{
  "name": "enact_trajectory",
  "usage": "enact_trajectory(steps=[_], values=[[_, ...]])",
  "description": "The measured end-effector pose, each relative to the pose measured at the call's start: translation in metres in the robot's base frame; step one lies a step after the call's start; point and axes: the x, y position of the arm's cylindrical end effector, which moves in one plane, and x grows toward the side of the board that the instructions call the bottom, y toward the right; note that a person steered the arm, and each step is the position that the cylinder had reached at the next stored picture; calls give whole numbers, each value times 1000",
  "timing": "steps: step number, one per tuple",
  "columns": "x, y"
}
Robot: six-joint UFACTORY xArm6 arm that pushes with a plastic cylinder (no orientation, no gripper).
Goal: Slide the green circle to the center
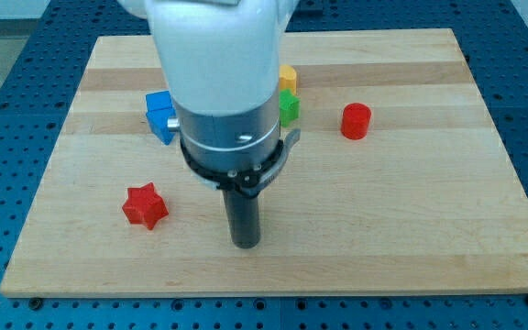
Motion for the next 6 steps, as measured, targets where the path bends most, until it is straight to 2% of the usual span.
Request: enact_trajectory(steps=[2,4,5,6], values=[[-46,0],[-81,-30],[-62,-39],[-61,-72]])
